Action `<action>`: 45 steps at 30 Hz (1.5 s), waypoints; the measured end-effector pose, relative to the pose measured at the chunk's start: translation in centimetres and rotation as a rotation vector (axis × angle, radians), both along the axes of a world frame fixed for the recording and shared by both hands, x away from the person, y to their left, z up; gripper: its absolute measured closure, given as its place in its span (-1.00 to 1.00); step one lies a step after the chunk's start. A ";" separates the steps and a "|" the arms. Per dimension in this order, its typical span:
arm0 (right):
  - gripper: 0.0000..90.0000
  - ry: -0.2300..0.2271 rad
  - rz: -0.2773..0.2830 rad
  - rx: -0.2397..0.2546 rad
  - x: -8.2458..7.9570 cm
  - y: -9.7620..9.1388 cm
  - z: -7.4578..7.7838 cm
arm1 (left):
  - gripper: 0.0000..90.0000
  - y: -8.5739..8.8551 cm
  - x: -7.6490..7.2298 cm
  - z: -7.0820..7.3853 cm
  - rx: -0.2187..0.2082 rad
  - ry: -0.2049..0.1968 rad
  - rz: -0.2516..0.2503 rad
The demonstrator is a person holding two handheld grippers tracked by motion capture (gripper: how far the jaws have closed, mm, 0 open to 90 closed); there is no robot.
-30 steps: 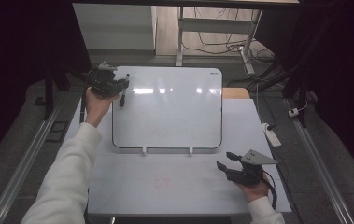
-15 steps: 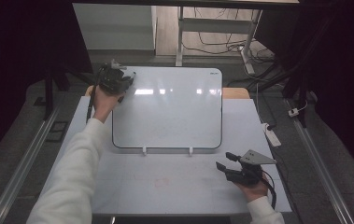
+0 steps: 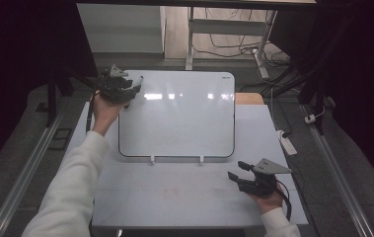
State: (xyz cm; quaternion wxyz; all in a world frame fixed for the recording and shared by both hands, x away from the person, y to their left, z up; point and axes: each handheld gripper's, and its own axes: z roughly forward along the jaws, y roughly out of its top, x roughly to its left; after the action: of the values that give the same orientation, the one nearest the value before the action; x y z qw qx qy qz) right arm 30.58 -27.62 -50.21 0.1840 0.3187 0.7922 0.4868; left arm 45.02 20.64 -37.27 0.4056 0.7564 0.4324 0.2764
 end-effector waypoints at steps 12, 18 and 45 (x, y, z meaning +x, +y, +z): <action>-0.14 -0.019 0.024 -0.027 0.6 -0.6 -0.1 | -0.19 0.7 -7.2 -1.9 -0.065 0.012 -0.145; -0.14 -0.017 0.022 -0.040 0.8 -1.0 -0.2 | -0.33 1.0 -11.6 -3.9 -0.100 0.035 -0.190; -0.16 -0.037 0.031 -0.067 0.8 -2.4 -0.3 | -0.46 2.9 -20.7 -12.6 -0.115 0.144 -0.193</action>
State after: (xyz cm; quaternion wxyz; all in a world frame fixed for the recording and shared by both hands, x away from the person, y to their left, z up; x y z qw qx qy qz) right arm 31.41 -29.99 -50.56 0.2017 0.2907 0.8095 0.4685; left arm 24.35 23.58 -49.90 0.4410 0.7878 0.4008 0.1557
